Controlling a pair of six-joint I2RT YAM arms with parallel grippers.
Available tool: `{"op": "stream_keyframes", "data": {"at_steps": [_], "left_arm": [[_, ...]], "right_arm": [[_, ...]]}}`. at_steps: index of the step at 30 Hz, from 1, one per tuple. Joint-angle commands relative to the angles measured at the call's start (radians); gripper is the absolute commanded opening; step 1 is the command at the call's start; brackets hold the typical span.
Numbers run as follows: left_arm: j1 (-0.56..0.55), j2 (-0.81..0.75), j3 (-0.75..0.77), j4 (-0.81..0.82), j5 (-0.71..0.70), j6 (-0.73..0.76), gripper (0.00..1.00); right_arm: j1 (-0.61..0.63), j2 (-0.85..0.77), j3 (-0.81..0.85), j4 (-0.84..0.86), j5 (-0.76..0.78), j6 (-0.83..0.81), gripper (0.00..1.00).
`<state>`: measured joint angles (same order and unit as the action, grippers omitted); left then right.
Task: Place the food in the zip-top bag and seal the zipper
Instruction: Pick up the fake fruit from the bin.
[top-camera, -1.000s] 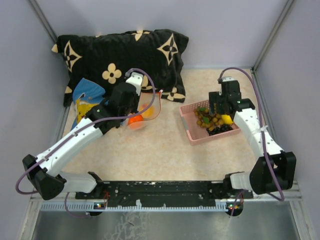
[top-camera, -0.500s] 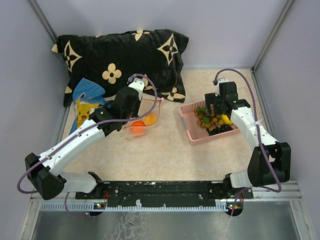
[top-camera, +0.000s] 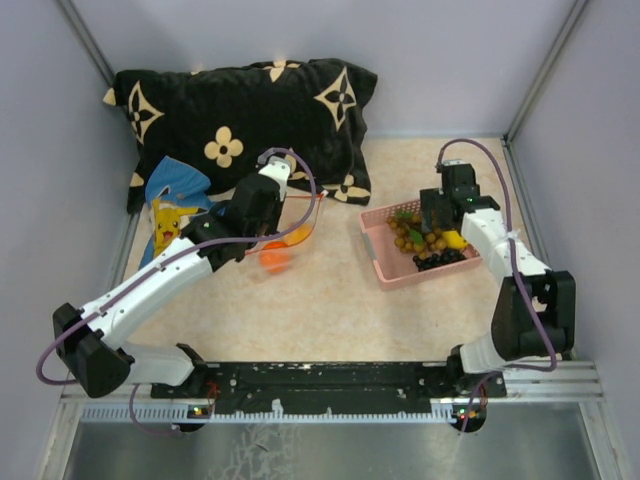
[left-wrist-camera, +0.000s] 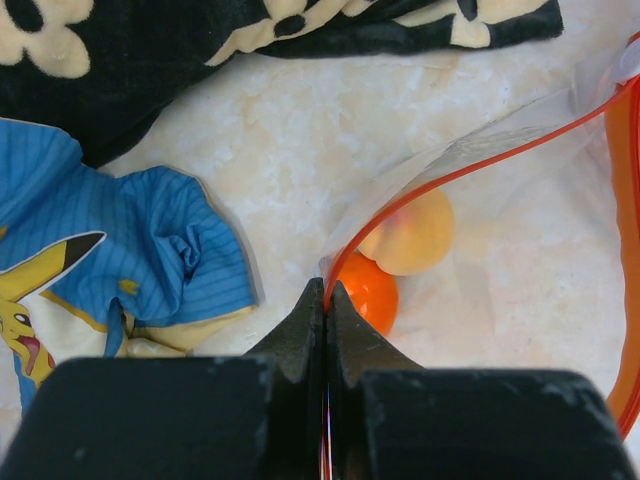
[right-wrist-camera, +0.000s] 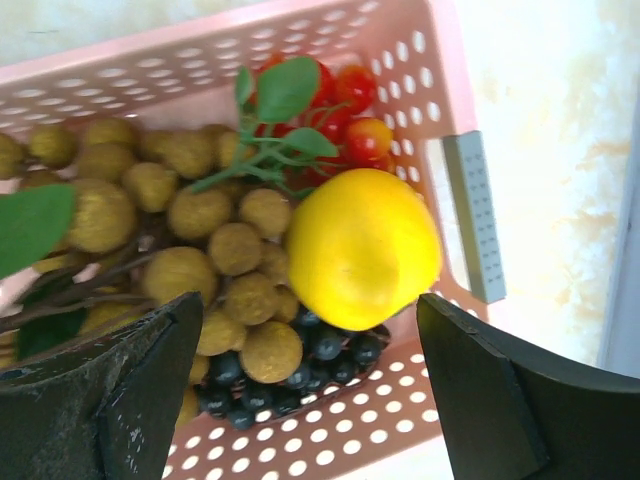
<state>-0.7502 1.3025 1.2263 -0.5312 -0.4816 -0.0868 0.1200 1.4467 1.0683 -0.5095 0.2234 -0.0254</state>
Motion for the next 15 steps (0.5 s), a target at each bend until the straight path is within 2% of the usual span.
{"op": "stream_keyframes", "data": {"at_steps": [1, 11, 15], "left_arm": [[0.003, -0.006, 0.006, 0.008, 0.005, -0.014, 0.00], [0.003, -0.011, -0.006, 0.005, 0.006, -0.022, 0.00], [0.003, -0.010, -0.005, 0.004, 0.011, -0.023, 0.00]], "right_arm": [[-0.057, 0.035, 0.058, 0.007, 0.069, 0.018, 0.88], [-0.100, 0.112, 0.030, 0.019, -0.060, 0.060, 0.84], [-0.100, 0.151, 0.004, 0.028, -0.102, 0.062, 0.88]]}}
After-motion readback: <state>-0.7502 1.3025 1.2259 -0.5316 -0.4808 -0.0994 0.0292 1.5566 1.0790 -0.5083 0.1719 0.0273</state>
